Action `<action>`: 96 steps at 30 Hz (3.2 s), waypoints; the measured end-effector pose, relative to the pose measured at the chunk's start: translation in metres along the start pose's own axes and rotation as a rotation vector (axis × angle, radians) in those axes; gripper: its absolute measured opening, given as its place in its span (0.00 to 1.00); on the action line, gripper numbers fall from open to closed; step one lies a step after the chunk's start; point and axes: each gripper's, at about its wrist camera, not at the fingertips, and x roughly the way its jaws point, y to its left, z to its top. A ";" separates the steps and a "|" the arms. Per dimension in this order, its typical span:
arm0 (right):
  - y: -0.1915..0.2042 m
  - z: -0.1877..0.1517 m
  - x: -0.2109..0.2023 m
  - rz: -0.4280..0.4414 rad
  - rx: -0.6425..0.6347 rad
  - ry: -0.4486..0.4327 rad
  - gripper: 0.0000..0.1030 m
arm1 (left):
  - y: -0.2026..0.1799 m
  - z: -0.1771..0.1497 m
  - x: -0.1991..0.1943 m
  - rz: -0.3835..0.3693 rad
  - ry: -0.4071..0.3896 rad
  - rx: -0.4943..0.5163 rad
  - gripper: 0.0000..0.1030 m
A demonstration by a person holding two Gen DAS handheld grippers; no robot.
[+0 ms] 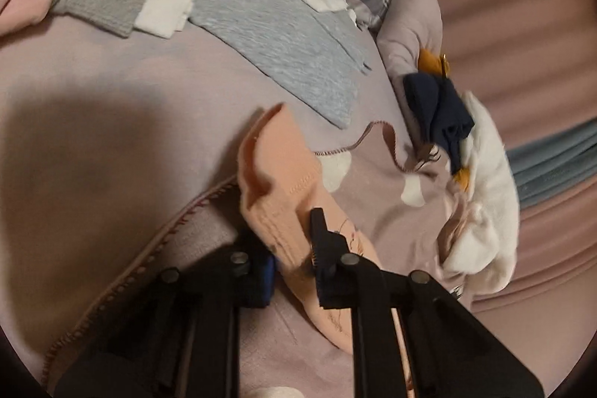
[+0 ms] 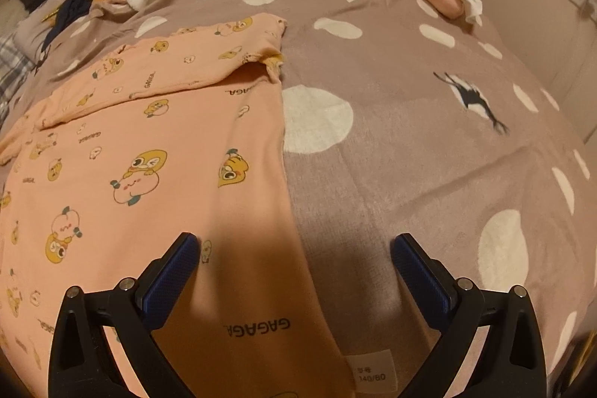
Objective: Fold small clothes
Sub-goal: 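Lift the sleeve with the left gripper and carry it across the shirt body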
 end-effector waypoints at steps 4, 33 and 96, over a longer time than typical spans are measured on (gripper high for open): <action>0.005 -0.002 -0.002 -0.022 -0.016 -0.009 0.99 | -0.018 -0.007 -0.003 0.122 -0.047 0.117 0.10; -0.036 -0.002 -0.011 0.121 0.053 -0.007 0.99 | -0.184 -0.111 -0.067 0.146 -0.168 0.541 0.04; -0.161 -0.045 -0.033 0.544 0.171 -0.044 0.99 | -0.344 -0.536 0.092 0.055 0.281 1.016 0.06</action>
